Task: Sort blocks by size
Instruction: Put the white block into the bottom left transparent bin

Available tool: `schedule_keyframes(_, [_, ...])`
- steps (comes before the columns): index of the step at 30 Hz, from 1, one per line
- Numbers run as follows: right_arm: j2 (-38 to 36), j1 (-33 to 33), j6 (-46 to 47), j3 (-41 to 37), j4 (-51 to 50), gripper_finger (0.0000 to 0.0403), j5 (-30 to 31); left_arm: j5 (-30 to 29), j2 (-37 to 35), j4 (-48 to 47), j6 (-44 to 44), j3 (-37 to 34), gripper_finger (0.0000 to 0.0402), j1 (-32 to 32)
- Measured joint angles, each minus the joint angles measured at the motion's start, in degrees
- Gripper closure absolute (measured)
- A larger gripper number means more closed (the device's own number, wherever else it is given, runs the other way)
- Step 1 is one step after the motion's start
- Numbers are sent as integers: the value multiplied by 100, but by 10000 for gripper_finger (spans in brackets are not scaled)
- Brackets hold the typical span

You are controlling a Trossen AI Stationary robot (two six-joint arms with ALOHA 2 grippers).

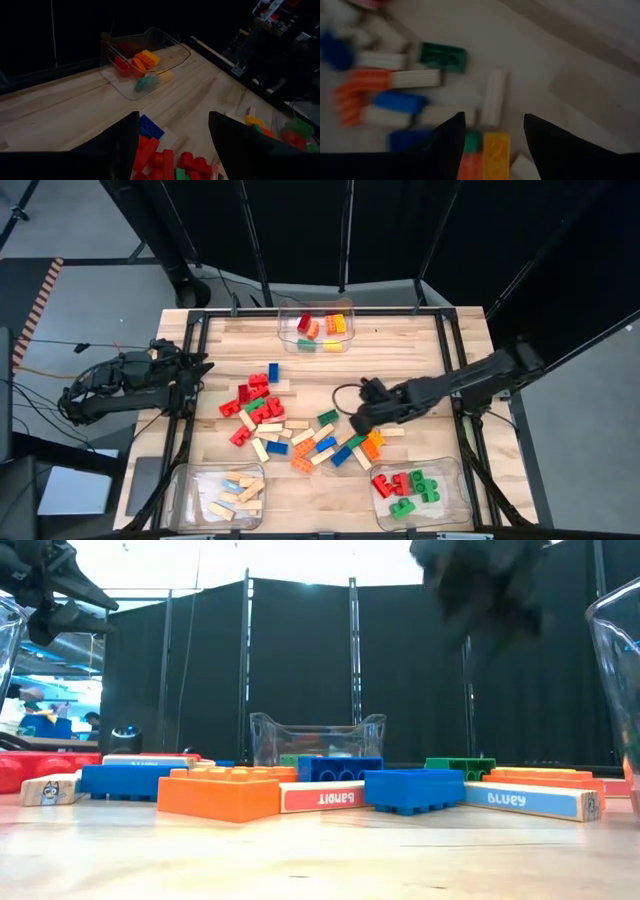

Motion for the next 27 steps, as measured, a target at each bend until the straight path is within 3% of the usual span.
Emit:
schedule_keyframes(8, [1289,-513,-224,-54,728,192,-664,0,0,2,-2,0,156,1])
schedule_keyframes(20, [2059,-824,-812,-29,1133,174,-893,0,0,2,-4,0,156,0])
schedule_keyframes(22, [2157,-824,-841,-19,1143,190,-918,0,0,2,-4,0,156,1])
schedule_keyframes(26, [2174,-824,-796,-19,1068,285,-915,0,0,2,-4,0,156,-1])
schedule_keyframes(27, [2134,-824,-803,-26,1065,291,-911,0,0,2,-4,0,156,1])
